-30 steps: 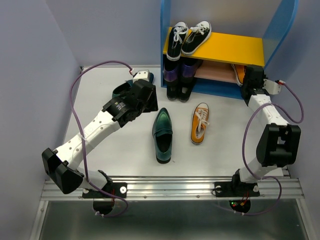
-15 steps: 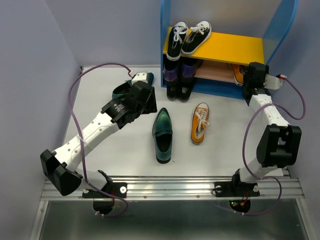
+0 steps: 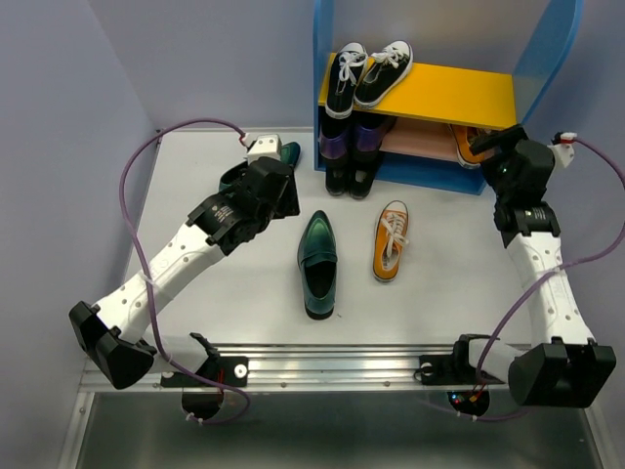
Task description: Place and organize the shoes onto the shoe shelf
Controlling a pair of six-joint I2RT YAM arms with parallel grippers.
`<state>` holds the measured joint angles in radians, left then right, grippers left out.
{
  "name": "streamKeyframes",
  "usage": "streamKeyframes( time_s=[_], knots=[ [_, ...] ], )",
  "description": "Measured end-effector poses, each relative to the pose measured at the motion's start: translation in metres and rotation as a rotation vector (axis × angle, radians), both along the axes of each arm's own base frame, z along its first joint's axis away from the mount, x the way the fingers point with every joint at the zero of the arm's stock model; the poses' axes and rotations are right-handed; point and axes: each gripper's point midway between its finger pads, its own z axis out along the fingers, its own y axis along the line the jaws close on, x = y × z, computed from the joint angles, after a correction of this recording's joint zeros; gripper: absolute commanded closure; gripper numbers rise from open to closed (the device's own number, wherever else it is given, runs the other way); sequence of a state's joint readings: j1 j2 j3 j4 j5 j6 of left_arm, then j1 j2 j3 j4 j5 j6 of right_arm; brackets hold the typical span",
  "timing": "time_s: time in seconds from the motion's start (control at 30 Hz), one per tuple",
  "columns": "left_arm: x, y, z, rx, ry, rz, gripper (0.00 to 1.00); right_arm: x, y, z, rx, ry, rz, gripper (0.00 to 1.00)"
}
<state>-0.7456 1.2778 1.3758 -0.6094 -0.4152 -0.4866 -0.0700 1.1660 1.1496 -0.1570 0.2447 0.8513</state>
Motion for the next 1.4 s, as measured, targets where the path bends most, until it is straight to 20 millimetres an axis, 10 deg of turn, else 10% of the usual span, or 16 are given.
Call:
streamKeyframes(
  time_s=[0.37,1.0,1.2,1.3,1.4],
  knots=[
    [0.01,0.009,0.023,-0.004,-0.053,0.021,0.35,-0.106,0.138,-0.188,-0.13,0.62,0.517,0.07],
    [0.01,0.005,0.006,-0.01,-0.023,0.008,0.35,-0.153,0.162,-0.279,-0.169,0.921,0.638,0.34],
    [0.01,0.003,0.007,-0.018,-0.026,0.002,0.35,-0.15,0.166,-0.3,-0.171,0.95,0.649,0.64],
    [0.01,0.003,0.007,-0.02,-0.025,0.0,0.35,-0.145,0.167,-0.298,-0.185,0.934,0.655,0.99],
    [0.01,0.003,0.007,-0.019,-0.025,-0.001,0.35,-0.145,0.158,-0.297,-0.231,0.955,0.632,0.99]
  ],
)
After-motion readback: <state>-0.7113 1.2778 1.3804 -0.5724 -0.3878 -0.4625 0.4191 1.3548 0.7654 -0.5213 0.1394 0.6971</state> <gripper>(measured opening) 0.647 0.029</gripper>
